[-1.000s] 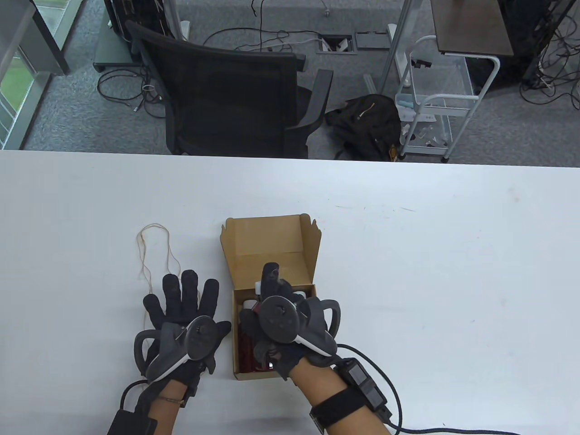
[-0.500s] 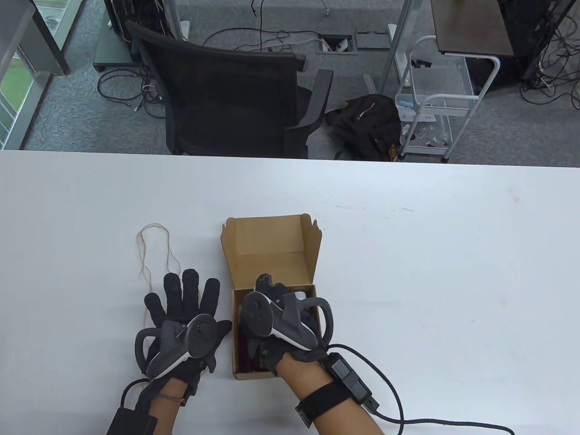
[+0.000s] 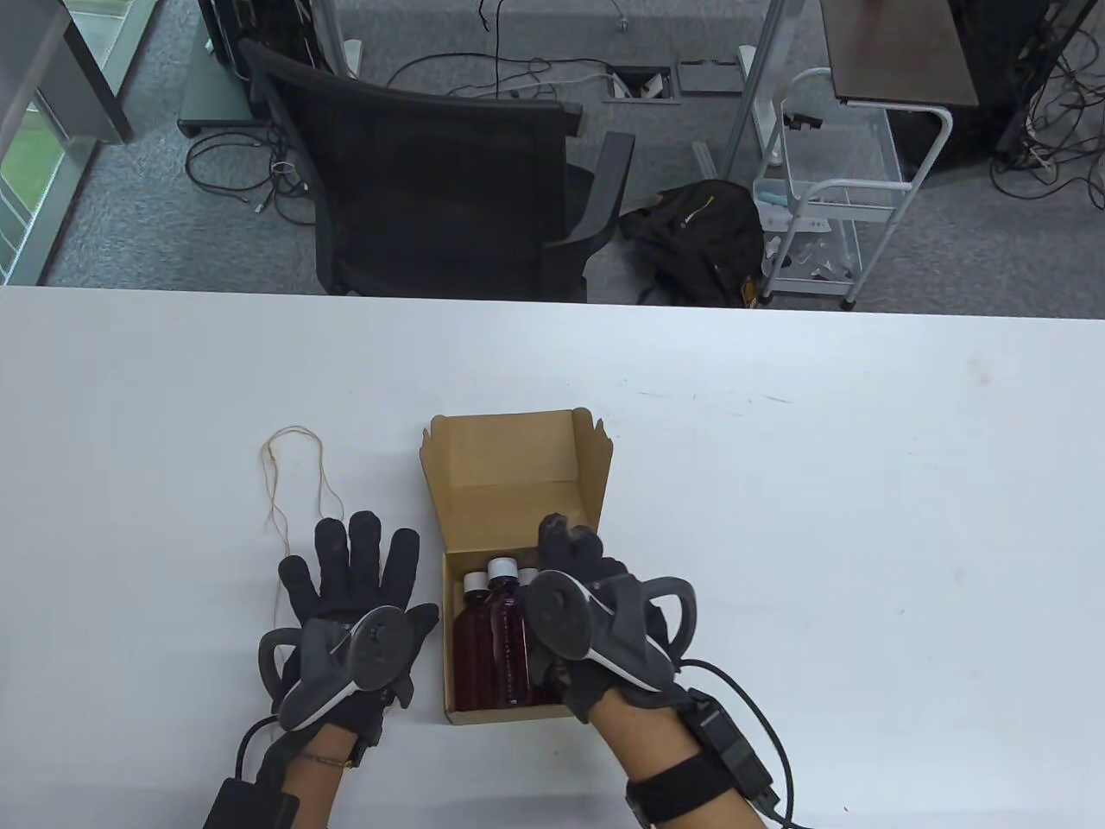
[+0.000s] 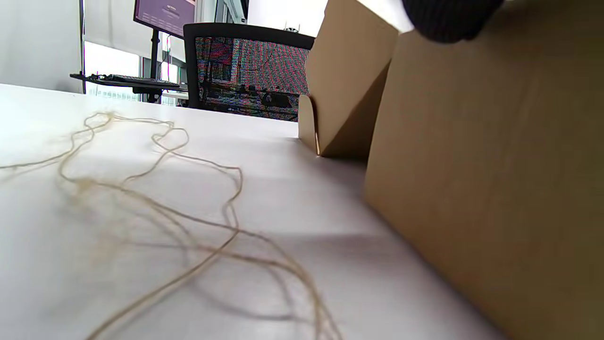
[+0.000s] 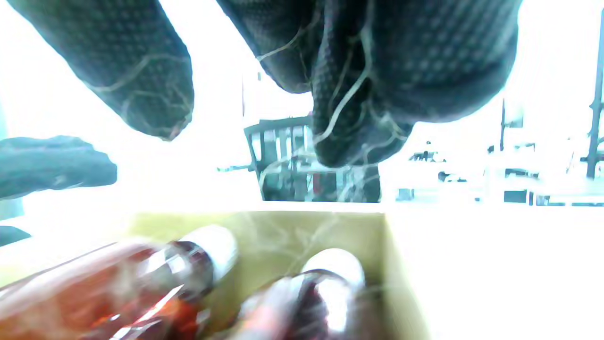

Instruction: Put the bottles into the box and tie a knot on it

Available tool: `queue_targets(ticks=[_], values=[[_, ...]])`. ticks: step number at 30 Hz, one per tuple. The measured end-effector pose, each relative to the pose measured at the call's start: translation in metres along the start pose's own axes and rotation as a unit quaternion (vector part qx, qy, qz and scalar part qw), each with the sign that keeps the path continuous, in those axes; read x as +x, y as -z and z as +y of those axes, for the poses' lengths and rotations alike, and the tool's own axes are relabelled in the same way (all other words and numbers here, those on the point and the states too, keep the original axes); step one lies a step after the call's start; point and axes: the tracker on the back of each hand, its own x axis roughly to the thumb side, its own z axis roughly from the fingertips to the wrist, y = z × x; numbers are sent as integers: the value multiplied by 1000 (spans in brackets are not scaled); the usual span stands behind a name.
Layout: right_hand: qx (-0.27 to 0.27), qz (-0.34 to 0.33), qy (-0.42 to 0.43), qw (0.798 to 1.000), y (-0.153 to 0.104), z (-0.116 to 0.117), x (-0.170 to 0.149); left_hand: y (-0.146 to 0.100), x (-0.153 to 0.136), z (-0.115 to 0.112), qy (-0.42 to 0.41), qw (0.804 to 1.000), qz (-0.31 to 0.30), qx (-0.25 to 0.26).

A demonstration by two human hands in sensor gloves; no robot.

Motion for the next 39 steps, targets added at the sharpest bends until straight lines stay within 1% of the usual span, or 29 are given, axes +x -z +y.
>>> queue_targets(ticks=[1,4,5,6,8,12,15,16,18,21,22,24,27,30,34,35,37,39], values=[[-13,8,1,1000,-4,-2,-9,0,0,0,0,1000,0,-1],[-79,13,7,997,-23,1,-47,0,0,-3,-10,1000,-6,7],[-85,5,13,996,-26,3,-54,0,0,-3,-8,1000,-6,6],[-87,14,14,996,-31,7,-65,1,1,-5,0,1000,-6,0],[-84,18,55,995,-41,16,-86,1,2,-7,2,1000,-7,0],[-71,22,127,989,-52,38,-111,-1,2,-8,-11,1000,-7,-3],[-32,-6,177,984,-58,60,-123,0,-1,-9,-29,1000,-4,1],[-7,-10,206,979,-58,67,-127,0,-2,-10,-45,999,-3,3],[7,2,229,973,-62,73,-132,1,-4,-10,-68,998,-3,4],[1,-1,237,971,-64,78,-137,0,-7,-9,-95,995,-2,12],[8,1,237,971,-63,79,-137,0,-7,-9,-101,995,-5,13],[9,-7,267,964,-62,84,-135,-1,-7,-8,-121,992,-13,13],[21,-12,305,952,-60,89,-130,-3,-4,-8,-131,991,-22,10],[19,-17,344,939,-58,92,-126,-3,1,-11,-129,991,-38,-6],[32,-27,344,938,-58,95,-123,-2,3,-13,-138,989,-49,-24],[28,-28,355,934,-58,95,-124,-2,5,-14,-147,987,-52,-30],[36,-34,385,922,-58,97,-127,-2,7,-14,-149,986,-58,-37],[52,-37,442,895,-58,98,-130,-2,13,-15,-154,985,-68,-35]])
